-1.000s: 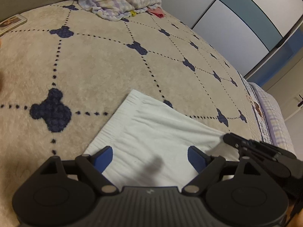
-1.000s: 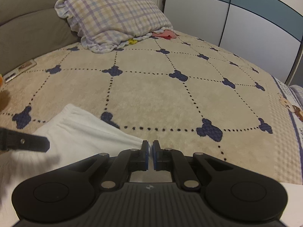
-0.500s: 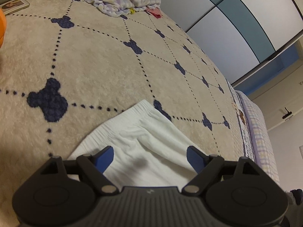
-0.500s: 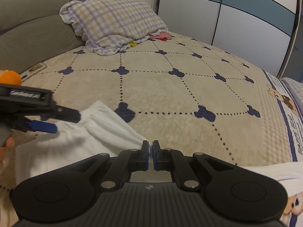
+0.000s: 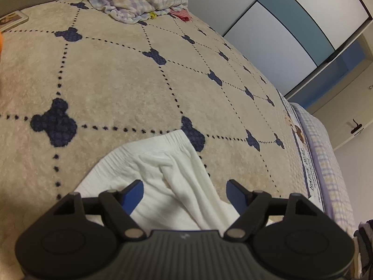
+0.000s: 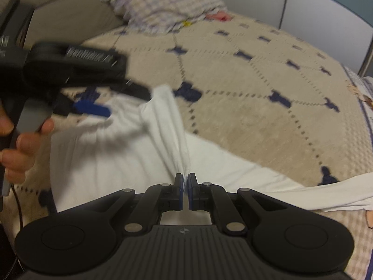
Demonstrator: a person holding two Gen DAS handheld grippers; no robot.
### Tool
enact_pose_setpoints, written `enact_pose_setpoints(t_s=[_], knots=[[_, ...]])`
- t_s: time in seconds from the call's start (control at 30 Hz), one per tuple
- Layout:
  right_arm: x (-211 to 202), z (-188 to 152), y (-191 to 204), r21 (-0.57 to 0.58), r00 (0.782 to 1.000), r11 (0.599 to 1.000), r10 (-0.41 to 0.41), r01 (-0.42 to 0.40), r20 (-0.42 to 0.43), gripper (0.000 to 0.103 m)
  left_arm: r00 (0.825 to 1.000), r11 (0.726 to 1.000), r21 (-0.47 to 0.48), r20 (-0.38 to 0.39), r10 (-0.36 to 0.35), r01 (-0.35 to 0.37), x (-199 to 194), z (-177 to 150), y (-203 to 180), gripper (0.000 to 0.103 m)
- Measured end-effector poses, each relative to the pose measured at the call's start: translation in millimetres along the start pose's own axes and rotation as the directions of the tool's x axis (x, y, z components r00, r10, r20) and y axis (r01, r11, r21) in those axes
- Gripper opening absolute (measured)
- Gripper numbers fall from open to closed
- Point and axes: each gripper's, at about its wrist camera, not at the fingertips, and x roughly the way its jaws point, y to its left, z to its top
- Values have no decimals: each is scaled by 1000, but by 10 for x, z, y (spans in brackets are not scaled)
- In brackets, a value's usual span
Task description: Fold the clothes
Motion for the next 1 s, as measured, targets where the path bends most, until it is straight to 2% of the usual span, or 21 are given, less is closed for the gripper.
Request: enact_pose_setpoints(t_s=[0.07,0.1,0.2,0.33,0.47,0.63,0.8,0.9,1.0], knots=[[38,-12,58,-16,1000,1000,16,-16,-24,5,1000,1000,6,4,-1,1,24,2,-33,69],[51,-15,77,-15,999,999,39,-40,-37,1,1000,1000,11,7,-2,2,36,5,-54,67],[84,-39,121,12,985,989,149,-149,-80,0,999,999,42,33,11,-12,65,16,-139,65],[87,-57,160,1,986,990,140,-140,-93,2,998,998,51,51,42,-44,137,20,-200,65],[22,-26,-79,112,986,982,160,-154,-46,4,998,998,41,45,41,-43,238,73,-228,65],[20,-7,-362,219,992,968,126,-124,6,21,998,997,49,42,56,-58,338,128,-258,64],[210,73,-548,298,991,945,136,-136,19,29,1000,999,16,4,29,-29,388,143,-242,63],[314,117,-588,327,985,930,163,-170,50,30,1000,1000,0,-4,15,-15,367,154,-213,63],[433,123,-589,341,986,926,153,-164,61,30,1000,1000,-25,-16,-15,15,356,160,-170,63]])
